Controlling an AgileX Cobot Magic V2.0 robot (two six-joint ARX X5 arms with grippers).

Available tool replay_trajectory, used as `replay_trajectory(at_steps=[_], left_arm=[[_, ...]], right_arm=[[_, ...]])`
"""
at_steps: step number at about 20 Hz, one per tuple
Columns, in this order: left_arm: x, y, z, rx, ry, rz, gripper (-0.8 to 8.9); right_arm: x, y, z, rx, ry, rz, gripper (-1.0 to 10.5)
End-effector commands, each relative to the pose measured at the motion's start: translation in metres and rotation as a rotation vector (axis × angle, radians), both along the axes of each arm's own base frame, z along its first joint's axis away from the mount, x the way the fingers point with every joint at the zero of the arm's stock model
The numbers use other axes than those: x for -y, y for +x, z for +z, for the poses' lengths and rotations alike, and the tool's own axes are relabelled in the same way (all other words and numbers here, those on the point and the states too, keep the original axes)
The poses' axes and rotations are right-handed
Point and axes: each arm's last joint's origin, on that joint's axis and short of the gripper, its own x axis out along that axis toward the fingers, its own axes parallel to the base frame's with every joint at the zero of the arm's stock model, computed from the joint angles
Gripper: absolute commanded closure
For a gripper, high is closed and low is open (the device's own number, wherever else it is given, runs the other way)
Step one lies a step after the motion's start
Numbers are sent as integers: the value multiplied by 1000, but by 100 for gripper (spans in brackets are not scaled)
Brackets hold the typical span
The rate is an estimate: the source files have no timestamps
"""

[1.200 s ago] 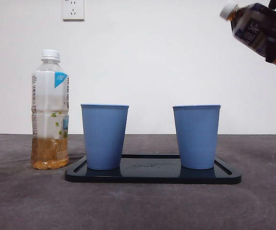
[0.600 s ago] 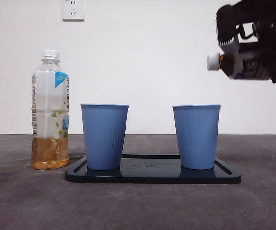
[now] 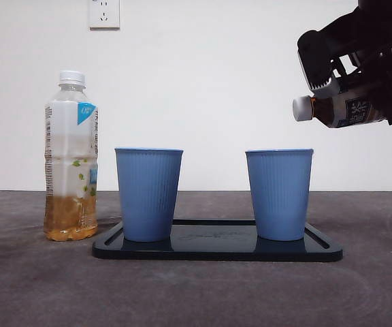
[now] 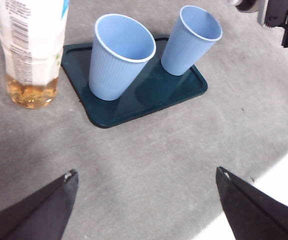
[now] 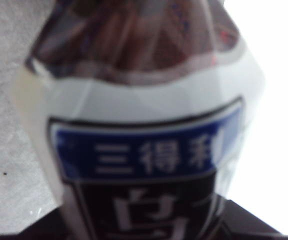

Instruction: Pour the drink into the cup

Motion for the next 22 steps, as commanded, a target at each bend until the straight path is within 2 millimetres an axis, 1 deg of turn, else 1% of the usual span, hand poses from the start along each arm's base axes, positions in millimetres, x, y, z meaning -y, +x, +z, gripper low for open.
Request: replay_trajectory(at_steps=[1, 9, 12, 14, 17, 19, 21, 22], left_arm=[[0, 0, 7, 31, 0, -9, 368], [0, 0, 7, 31, 0, -9, 368], [0, 0, 7, 31, 0, -9, 368], [0, 0, 7, 31, 0, -9, 368], [0, 0, 7, 31, 0, -9, 368], [0, 0, 7, 31, 0, -9, 368], [0, 0, 7, 31, 0, -9, 368], [0, 0, 7, 31, 0, -9, 368]], right_arm=[[-5, 5, 11, 54, -2, -6, 870], [-5, 5, 10, 52, -1, -5, 870], [-5, 5, 11, 75, 51, -32, 870], [-4, 4, 15, 114, 179, -71, 870], [1, -3, 32, 151, 514, -118, 870], [9, -9, 44, 182, 758, -159, 870], [22, -14, 55, 179, 1021, -205, 870], [30, -16, 58, 164, 1126, -215, 870]])
